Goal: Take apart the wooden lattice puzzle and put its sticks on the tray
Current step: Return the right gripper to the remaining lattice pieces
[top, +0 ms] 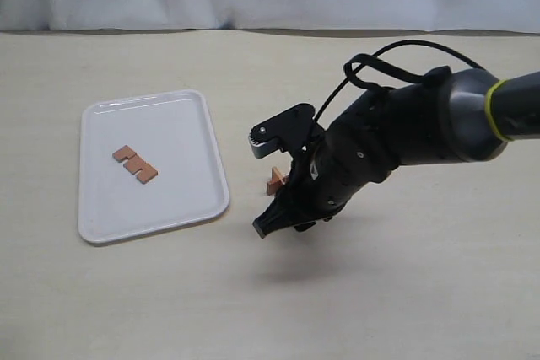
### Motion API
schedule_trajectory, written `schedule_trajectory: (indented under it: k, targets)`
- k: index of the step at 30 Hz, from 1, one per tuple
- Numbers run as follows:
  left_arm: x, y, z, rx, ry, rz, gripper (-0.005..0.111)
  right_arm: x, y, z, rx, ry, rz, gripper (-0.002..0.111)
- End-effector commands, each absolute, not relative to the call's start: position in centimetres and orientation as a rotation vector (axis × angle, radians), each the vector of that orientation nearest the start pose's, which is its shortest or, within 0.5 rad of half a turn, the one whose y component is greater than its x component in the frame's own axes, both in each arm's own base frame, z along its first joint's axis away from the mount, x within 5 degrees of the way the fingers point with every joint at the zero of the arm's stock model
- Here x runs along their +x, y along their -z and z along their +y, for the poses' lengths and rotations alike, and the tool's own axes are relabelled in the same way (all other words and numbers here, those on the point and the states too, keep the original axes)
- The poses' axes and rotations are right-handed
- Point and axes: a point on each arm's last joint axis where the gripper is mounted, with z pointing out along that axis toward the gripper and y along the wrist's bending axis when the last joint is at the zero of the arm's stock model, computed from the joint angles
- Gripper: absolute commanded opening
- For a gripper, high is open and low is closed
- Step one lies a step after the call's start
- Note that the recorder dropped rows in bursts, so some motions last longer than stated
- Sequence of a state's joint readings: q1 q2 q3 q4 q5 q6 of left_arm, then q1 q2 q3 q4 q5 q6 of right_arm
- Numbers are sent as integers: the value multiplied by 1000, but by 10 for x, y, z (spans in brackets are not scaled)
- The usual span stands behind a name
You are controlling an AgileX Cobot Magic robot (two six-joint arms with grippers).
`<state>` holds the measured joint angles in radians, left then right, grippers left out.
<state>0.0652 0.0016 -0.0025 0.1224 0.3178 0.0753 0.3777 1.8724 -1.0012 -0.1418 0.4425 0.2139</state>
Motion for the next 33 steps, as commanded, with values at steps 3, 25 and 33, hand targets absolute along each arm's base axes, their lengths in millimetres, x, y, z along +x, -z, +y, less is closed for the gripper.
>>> schedule_trajectory:
  k: [3,25,33]
  targets:
    - [54,-186,7,86,-214,1789,0,326,-134,113,-354,-24,2755,40]
    - [54,-186,7,85,-212,1789,0,330,-119,115,-353,-33,2759,24]
    - [54,-186,7,85,-212,1789,0,329,-121,115,-355,-30,2759,5]
